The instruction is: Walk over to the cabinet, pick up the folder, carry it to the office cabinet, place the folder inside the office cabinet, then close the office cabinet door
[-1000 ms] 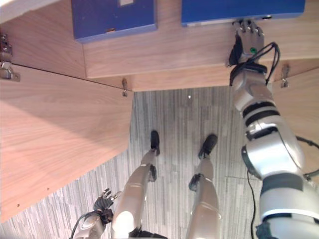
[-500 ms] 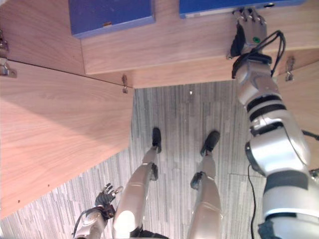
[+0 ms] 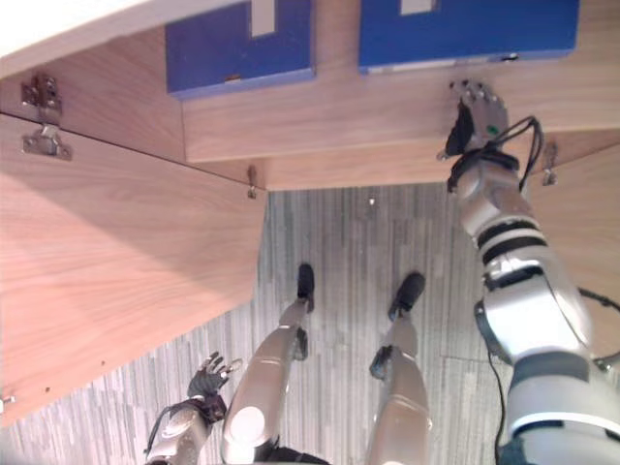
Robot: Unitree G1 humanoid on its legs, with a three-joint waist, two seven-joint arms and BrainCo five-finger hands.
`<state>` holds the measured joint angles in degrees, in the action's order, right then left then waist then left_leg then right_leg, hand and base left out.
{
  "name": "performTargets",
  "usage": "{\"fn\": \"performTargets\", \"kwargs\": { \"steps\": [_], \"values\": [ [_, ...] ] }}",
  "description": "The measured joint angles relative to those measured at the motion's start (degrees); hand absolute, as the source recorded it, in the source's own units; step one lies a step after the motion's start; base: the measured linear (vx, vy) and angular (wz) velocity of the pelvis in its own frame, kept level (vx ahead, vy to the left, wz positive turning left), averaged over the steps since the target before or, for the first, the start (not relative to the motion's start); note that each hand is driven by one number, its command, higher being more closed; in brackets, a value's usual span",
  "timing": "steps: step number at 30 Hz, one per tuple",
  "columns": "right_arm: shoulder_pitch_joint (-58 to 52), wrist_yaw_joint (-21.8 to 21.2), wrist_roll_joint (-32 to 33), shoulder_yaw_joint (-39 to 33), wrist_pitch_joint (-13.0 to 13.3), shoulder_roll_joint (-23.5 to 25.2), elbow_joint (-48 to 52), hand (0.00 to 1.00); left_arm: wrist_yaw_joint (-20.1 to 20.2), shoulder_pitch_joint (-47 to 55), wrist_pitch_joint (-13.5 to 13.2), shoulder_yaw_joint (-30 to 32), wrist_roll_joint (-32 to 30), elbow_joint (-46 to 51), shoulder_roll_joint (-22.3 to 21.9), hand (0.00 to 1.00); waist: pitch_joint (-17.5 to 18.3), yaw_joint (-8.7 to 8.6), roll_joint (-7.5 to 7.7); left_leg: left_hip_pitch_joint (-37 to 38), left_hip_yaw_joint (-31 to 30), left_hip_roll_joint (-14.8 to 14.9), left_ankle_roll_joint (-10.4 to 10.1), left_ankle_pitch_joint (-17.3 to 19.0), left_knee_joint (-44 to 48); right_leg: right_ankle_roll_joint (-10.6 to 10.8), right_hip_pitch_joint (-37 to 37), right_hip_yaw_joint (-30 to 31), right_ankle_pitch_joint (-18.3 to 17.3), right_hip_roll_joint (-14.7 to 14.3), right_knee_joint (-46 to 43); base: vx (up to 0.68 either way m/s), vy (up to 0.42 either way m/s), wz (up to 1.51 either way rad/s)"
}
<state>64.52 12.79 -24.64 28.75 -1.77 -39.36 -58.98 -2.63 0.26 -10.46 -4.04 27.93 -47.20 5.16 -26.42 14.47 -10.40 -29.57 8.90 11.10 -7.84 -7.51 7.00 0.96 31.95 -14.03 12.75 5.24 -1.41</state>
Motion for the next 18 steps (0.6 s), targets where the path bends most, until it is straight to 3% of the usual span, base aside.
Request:
{"fn": "performTargets", "kwargs": {
  "steps": [1,3,4,8,14,17,18],
  "values": [
    [-1.25,-3.76,1.31,0.02,0.28,0.77,0.04,0.0,0.9,0.83,0.44,0.94,-0.62,1.05,0.03,0.0,-0.31,-0.91,0.64,1.24,-0.15,0.22,-0.08,1.01,1.44,-0.02,-1.7,0.0,-0.63,-0.04,-0.6,0.06,0.06,-0.08],
    [-2.74,-6.85,2.57,0.02,0.45,1.59,-0.27,0.0,1.65,1.17,0.99,1.46,-0.84,1.25,0.44,0.0,-0.67,-1.69,1.34,2.73,-0.22,0.46,0.03,2.09,2.71,-0.1,-3.31,0.0,-1.37,-0.03,-1.64,0.05,0.067,-0.06],
    [-4.69,-8.72,3.45,0.0,0.51,2.56,-0.61,0.0,2.1,1.5,1.46,1.96,-1.32,1.3,1.0,0.0,-0.54,-2.12,2.38,3.72,-0.2,0.72,-0.08,3.0,3.95,0.02,-4.52,0.04,-1.79,-0.06,-2.22,0.05,0.071,-0.05],
    [-10.48,-11.27,5.36,-1.43,0.35,6.3,-4.3,0.0,2.43,2.91,2.02,2.51,-2.67,1.49,2.53,0.0,-0.75,-2.72,4.84,6.36,-0.43,1.17,0.33,5.25,6.65,0.19,-7.86,0.03,-3.09,-0.1,-3.54,0.03,0.057,-0.04],
    [-18.19,-10.56,5.27,-11.9,0.49,13.76,-4.31,0.0,2.53,5.42,2.5,4.81,-4.92,1.79,2.83,0.0,-1.02,-4.09,6.7,11.02,-1.02,1.19,0.04,6.54,7.14,0.52,-13.49,-0.25,-3.74,-0.12,-2.98,0.02,0.045,0.04],
    [-25.7,-8.29,1.93,-17.38,0.54,20.5,-3.99,0.0,2.52,5.79,3.04,7.02,-7.28,1.6,2.95,0.0,-0.52,-5.22,8.09,13.22,-2.43,1.01,-0.13,6.6,6.48,0.74,-16.94,-1.7,-4.25,-0.06,-1.84,0.03,0.025,0.22],
    [-30.14,-8.07,1.2,-19.46,0.53,24.1,-4.03,0.0,2.49,6.03,3.39,8.16,-8.16,1.0,2.95,0.0,0.37,-5.45,9.25,14.31,-2.88,0.71,-0.17,6.57,5.42,0.82,-18.1,-2.1,-4.3,-0.1,-1.12,0.07,0.011,0.22]
  ]
}}
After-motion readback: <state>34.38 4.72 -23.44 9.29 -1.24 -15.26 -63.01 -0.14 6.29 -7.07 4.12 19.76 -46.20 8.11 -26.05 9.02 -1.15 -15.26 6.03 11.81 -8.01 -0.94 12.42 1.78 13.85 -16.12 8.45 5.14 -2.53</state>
